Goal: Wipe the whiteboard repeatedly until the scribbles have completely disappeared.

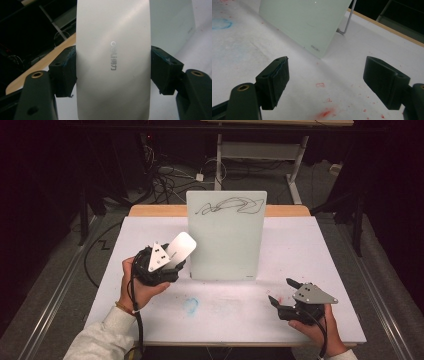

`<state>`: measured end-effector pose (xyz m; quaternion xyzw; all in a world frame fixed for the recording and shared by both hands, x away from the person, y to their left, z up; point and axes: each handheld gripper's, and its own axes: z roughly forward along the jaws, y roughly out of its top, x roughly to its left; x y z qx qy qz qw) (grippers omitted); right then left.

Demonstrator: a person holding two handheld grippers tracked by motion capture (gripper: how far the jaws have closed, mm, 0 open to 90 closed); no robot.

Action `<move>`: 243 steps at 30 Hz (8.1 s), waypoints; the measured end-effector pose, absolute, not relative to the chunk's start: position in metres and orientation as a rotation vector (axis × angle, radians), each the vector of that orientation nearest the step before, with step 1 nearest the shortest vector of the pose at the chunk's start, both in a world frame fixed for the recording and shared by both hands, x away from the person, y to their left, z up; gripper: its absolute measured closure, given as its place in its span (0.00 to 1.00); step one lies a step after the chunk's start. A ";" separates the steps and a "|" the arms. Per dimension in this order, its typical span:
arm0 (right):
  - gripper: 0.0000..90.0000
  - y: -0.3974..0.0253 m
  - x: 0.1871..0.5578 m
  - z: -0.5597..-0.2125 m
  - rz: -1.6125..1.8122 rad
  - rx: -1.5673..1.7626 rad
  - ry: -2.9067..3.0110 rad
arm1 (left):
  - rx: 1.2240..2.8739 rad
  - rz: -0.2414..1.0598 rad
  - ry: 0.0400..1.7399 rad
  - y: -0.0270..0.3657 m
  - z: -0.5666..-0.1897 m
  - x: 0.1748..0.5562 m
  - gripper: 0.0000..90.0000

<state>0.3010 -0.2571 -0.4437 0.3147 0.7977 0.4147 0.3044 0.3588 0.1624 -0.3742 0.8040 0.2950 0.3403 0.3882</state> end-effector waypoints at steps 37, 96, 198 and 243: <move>0.24 -0.257 0.301 -0.448 1.066 0.830 2.133 | 1.966 1.252 0.692 0.064 -0.341 0.399 0.32; 0.25 -0.256 0.301 -0.446 1.088 0.827 2.149 | 1.934 1.346 0.748 0.061 -0.368 0.391 0.32; 0.25 -0.253 0.300 -0.447 1.073 0.805 2.201 | 2.054 1.458 0.482 -0.046 -0.321 0.411 0.32; 0.25 -0.254 0.301 -0.450 1.073 0.801 2.205 | 2.079 1.407 0.462 -0.052 -0.338 0.404 0.32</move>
